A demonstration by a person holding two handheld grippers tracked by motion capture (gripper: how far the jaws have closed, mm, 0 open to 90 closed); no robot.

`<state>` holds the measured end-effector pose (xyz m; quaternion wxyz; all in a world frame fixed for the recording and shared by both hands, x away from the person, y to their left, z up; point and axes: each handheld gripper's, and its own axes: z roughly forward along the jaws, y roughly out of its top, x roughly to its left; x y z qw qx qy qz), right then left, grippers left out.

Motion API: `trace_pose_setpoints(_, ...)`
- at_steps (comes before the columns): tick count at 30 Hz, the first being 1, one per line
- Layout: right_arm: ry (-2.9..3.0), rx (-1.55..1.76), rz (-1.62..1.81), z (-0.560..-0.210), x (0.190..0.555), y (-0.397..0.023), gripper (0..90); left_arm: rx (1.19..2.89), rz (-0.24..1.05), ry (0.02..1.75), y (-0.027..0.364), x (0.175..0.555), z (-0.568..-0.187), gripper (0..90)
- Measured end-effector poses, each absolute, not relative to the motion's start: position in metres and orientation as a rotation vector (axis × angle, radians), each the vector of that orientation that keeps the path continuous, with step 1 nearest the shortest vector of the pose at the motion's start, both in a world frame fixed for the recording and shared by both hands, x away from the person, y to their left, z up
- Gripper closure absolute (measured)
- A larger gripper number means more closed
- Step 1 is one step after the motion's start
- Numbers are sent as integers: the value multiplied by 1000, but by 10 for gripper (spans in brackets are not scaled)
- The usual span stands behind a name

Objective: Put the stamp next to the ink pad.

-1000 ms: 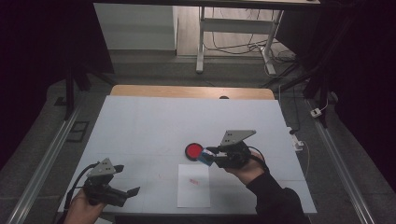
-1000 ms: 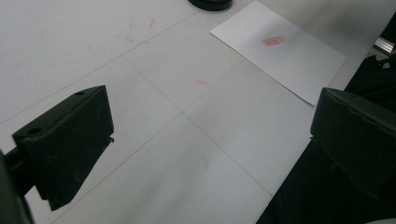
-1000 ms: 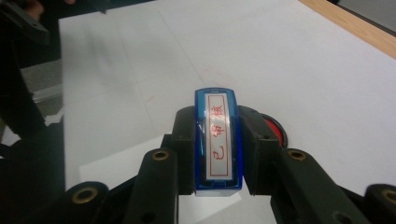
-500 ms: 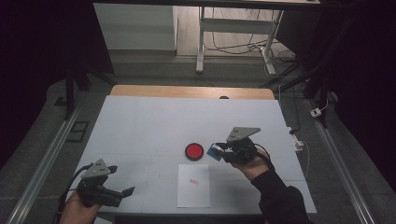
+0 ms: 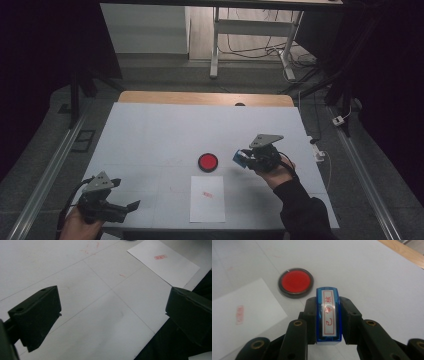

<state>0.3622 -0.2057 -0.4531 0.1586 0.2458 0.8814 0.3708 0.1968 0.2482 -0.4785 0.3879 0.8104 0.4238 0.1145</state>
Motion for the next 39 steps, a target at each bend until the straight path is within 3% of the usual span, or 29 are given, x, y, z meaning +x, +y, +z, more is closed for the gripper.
trace_pose_setpoints(25, 2546, 850, 908, -486, 384, -225, 693, 2076, 302, 1076, 247, 197, -479, 14)
trace_pose_setpoints(39, 2503, 890, 959, -471, 373, -221, 426, 2073, 293, 1081, 248, 197, -479, 20)
